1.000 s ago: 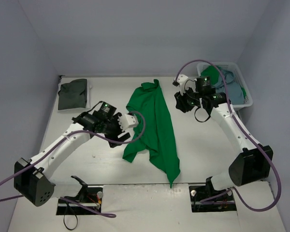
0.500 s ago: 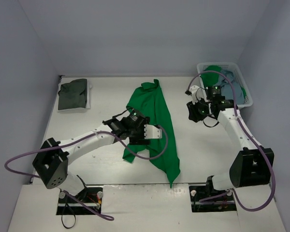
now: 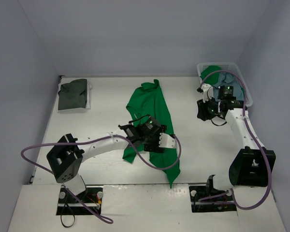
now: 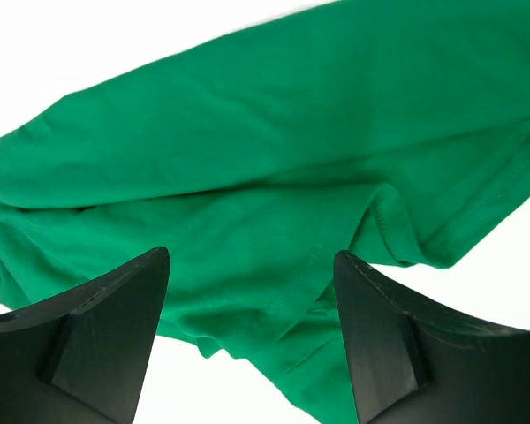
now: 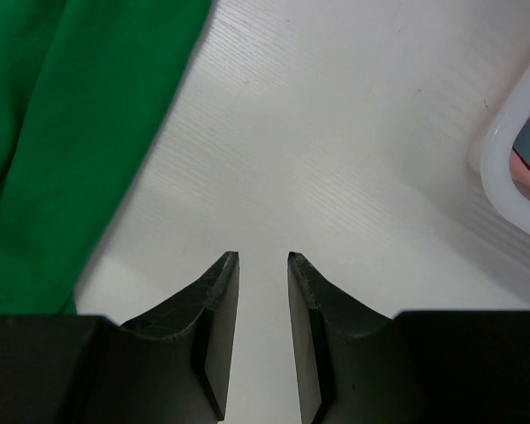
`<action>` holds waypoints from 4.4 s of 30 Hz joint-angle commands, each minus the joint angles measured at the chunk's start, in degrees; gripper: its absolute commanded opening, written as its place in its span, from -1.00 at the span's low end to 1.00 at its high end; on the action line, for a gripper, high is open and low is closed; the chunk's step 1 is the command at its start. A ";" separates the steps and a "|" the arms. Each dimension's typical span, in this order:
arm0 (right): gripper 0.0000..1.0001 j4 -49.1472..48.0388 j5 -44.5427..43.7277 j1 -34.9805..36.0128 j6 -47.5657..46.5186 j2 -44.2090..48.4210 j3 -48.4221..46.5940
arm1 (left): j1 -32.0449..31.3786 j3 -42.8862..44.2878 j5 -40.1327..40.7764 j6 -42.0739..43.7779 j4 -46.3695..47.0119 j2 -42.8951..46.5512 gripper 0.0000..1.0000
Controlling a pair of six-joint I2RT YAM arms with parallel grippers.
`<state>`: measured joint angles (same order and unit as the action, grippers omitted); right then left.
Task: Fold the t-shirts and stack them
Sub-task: Flatten out the tshirt
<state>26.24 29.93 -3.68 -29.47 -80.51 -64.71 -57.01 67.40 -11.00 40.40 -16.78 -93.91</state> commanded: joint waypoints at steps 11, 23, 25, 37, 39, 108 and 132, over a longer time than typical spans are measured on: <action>-0.49 -0.84 3.73 -0.10 0.29 1.32 -1.65 | -0.99 -0.77 -0.60 -1.55 2.36 -1.01 0.38; -0.49 -0.93 5.13 -0.10 0.29 0.88 -0.95 | -0.99 -2.00 -1.39 -3.49 4.64 -3.65 0.39; -0.49 -0.93 5.40 -0.10 0.47 0.97 -0.86 | -0.99 -2.53 -0.34 -3.14 6.48 -4.00 0.39; -0.65 -0.93 6.80 -0.10 0.38 1.32 -0.07 | -0.99 -2.62 3.62 -1.99 10.36 -8.48 -0.45; -0.68 -1.01 7.33 -0.10 0.21 0.97 0.37 | -0.99 -2.45 4.58 -2.17 10.97 -7.87 -0.76; -1.00 -20.00 -5.42 -11.17 17.17 -1.32 -4.64 | -6.52 51.30 -23.64 -11.57 -22.79 -15.76 -1.00; -1.00 -10.43 2.85 -6.87 5.32 -0.43 -2.97 | -5.92 62.54 25.59 -6.56 4.21 -31.30 0.47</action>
<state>13.41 29.19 -13.08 -19.03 -82.76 -67.66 -64.20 133.73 9.65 32.84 -17.10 -140.46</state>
